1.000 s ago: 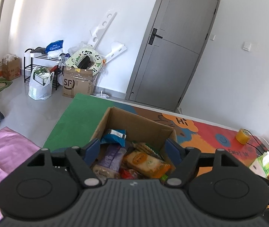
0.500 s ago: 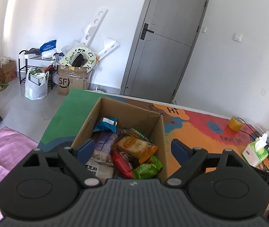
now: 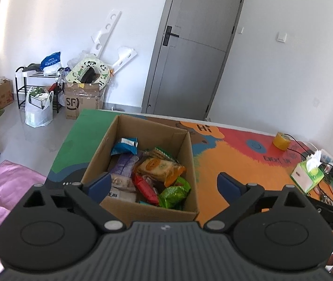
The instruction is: Organize snacks
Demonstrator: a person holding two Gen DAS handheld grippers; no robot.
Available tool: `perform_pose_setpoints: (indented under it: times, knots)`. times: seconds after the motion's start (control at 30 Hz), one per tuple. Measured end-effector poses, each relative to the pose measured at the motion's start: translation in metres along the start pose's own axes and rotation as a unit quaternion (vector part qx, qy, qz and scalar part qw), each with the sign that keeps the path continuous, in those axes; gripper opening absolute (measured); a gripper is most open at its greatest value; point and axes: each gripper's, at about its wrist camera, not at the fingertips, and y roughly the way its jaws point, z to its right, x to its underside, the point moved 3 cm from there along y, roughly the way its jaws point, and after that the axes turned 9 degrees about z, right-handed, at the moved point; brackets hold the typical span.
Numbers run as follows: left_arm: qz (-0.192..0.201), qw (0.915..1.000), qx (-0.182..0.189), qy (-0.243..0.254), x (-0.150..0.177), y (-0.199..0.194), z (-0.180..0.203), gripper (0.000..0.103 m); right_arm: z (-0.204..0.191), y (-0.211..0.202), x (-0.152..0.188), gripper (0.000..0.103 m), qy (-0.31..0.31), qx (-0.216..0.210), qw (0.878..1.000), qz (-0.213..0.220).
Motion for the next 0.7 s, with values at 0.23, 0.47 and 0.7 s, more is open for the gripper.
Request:
perform_pose_setpoints:
  times: [0.23, 0.47, 0.7]
  knots:
    - [0.000, 0.9998, 0.013, 0.015, 0.002, -0.014, 0.004, 0.098, -0.002, -0.019, -0.001, 0.103, -0.007, -0.001, 1.000, -0.002]
    - [0.001, 0.9982, 0.038, 0.046, 0.003, -0.034, 0.016, 0.100, -0.004, -0.047, -0.006, 0.103, -0.026, -0.008, 1.000, 0.001]
    - [0.010, 0.9955, 0.057, 0.075, 0.002, -0.057, 0.021, 0.101, 0.000, -0.078, -0.016, 0.103, -0.040, -0.009, 0.999, 0.007]
